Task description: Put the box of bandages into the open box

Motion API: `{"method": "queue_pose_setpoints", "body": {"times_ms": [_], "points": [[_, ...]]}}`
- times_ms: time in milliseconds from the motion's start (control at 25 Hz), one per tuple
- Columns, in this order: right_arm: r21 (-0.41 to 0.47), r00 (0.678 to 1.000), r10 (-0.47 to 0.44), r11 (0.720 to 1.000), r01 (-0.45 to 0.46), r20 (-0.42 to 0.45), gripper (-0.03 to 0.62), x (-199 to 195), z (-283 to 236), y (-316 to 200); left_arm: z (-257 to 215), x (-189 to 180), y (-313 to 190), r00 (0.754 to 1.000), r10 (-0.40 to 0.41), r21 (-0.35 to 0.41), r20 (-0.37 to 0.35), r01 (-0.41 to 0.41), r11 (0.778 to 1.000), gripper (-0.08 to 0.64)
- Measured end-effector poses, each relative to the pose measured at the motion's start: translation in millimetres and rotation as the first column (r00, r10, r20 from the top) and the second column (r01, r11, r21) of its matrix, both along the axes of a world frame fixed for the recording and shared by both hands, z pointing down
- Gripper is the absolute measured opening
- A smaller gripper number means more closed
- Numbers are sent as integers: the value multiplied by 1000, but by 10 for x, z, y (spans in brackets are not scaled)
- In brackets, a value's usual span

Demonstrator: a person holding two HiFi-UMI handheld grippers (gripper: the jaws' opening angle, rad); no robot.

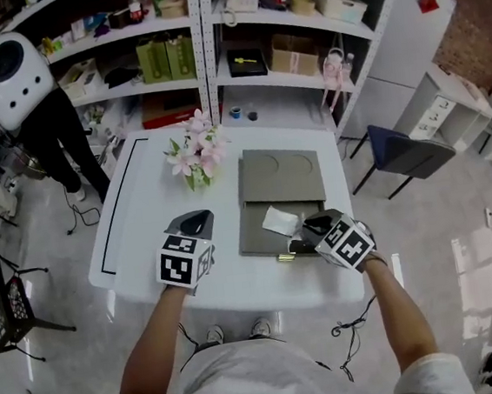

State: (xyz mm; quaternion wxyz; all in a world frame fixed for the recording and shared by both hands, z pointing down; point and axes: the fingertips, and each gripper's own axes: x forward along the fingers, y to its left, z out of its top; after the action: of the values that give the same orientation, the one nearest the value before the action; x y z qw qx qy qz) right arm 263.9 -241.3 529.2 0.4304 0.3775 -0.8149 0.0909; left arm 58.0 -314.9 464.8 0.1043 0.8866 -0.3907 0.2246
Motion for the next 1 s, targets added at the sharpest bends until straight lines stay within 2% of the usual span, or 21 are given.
{"method": "queue_pose_setpoints", "body": {"times_ms": [280,600,760,1000], "points": [[59,989,144,988,-146,38,37,61,-309,157,-89,19,21,997,70,10,-13,-70,997,5],[147,941,304,934,-324,146,32,27,-737,313,-183,88,89,989,142,17,-32,-141,990,5],[198,899,376,886,-420,225,21,-4,-967,406,-217,142,117,985,164,18,-47,-163,986,4],[228,793,468,785,-576,390,6,69,-1233,584,-222,194,153,981,189,17,-38,-189,982,4]]}}
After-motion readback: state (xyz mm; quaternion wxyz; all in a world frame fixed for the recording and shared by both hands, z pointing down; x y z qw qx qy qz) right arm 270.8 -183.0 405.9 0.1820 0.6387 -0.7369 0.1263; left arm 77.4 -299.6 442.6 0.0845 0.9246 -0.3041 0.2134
